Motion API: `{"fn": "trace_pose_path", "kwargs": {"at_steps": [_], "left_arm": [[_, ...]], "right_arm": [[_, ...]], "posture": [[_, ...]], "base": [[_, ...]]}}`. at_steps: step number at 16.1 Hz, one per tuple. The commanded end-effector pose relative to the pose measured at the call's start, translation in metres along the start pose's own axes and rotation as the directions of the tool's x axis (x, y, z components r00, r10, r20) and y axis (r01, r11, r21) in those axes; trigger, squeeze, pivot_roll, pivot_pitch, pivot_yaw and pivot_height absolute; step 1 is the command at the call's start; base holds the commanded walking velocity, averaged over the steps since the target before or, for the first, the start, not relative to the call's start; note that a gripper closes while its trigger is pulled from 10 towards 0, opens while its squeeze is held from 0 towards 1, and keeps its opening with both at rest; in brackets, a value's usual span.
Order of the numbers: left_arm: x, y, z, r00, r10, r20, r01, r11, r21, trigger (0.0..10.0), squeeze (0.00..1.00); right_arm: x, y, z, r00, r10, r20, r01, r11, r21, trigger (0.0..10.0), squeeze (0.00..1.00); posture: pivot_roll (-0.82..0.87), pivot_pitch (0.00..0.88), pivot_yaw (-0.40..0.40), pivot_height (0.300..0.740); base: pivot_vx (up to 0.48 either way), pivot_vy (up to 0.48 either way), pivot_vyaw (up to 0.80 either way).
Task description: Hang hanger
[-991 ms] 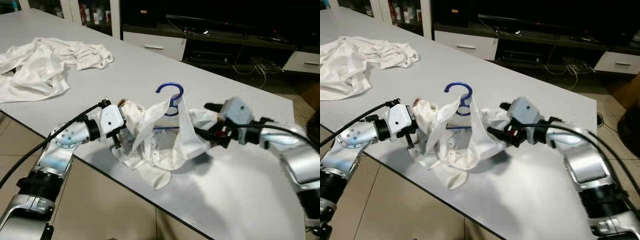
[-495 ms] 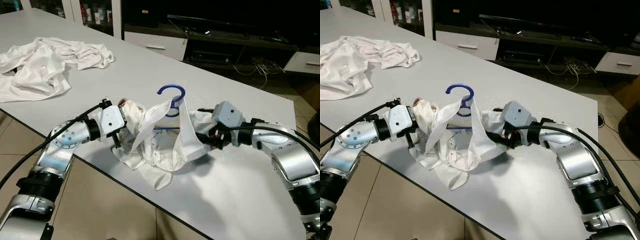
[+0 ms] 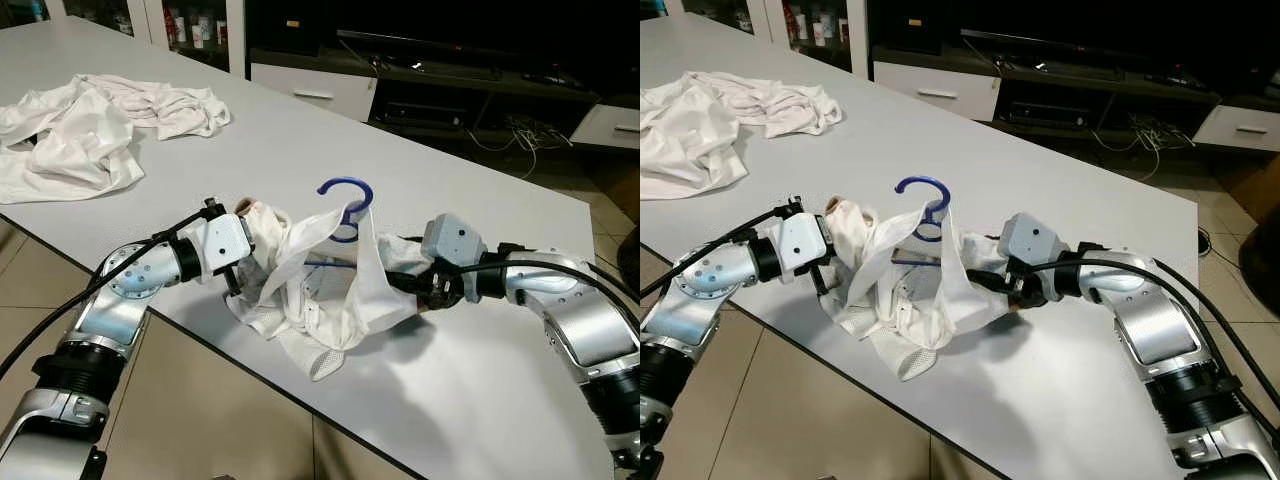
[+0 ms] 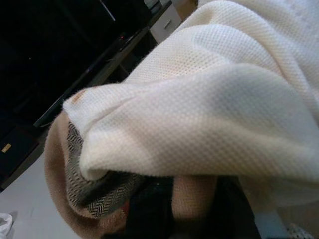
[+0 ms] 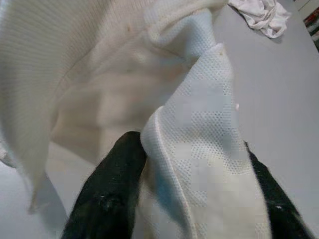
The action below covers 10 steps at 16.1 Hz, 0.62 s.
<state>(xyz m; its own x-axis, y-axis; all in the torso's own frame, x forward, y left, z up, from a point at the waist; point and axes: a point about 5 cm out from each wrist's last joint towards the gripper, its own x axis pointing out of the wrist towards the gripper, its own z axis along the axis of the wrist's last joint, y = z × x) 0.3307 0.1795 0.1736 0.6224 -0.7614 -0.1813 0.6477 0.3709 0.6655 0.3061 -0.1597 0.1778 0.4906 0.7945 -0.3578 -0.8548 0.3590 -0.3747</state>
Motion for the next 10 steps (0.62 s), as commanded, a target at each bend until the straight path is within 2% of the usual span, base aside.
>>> {"fn": "trace_pose_path", "kwargs": {"at_steps": [1,3,4,5,6,7,8,10], "left_arm": [[0.0071,0.0036,0.0083,1.0,-0.001,0.027,0.001,0.999,0.033,4.7,0.0],[0.0074,0.0026,0.0077,1.0,-0.013,0.026,0.012,1.0,0.024,5.9,0.0],[0.0076,0.0024,0.0075,1.0,-0.017,0.025,0.016,1.0,0.02,5.9,0.0],[0.0079,0.0027,0.0078,0.999,-0.019,0.028,0.018,1.0,0.016,7.4,0.0],[0.0082,0.0029,0.0083,0.999,-0.02,0.032,0.019,1.0,0.015,8.3,0.0],[0.0085,0.0029,0.0086,0.999,-0.021,0.033,0.021,1.0,0.014,9.7,0.0],[0.0089,0.0029,0.0089,0.999,-0.022,0.035,0.021,1.0,0.014,10.0,0.0],[0.009,0.0029,0.009,0.999,-0.021,0.037,0.021,1.0,0.014,10.0,0.0]], "right_arm": [[-0.0046,0.0013,0.0012,1.0,0.011,0.002,-0.011,1.0,-0.01,0.0,0.0],[-0.0055,0.0026,0.0006,1.0,0.015,0.006,-0.015,1.0,-0.005,0.0,0.0],[-0.0057,0.0027,0.0003,1.0,0.015,0.006,-0.015,1.0,-0.005,0.0,0.0],[-0.006,0.003,0.0004,1.0,0.017,0.008,-0.017,1.0,-0.002,0.0,0.0],[-0.0059,0.0027,0.0005,1.0,0.015,0.01,-0.015,1.0,0.001,0.0,0.0],[-0.0057,0.0026,0.0006,1.0,0.013,0.013,-0.013,1.0,0.003,0.0,0.0],[-0.0053,0.0029,0.001,1.0,0.01,0.018,-0.01,1.0,0.006,0.0,0.0],[-0.0049,0.0034,0.0008,1.0,0.006,0.02,-0.006,1.0,0.009,0.0,0.0]], "posture": [[0.04,0.033,-0.108,0.74],[0.04,0.035,-0.106,0.74],[0.04,0.035,-0.106,0.74],[0.04,0.037,-0.104,0.74],[0.04,0.037,-0.103,0.74],[0.04,0.038,-0.102,0.74],[0.04,0.038,-0.101,0.74],[0.04,0.038,-0.1,0.74]], "base": [[0.0,0.0,0.0],[0.0,0.0,0.0],[0.0,0.0,0.0],[0.0,0.0,0.0],[0.0,0.0,0.0],[0.0,0.0,0.0],[0.0,0.0,0.0],[0.0,0.0,0.0]]}}
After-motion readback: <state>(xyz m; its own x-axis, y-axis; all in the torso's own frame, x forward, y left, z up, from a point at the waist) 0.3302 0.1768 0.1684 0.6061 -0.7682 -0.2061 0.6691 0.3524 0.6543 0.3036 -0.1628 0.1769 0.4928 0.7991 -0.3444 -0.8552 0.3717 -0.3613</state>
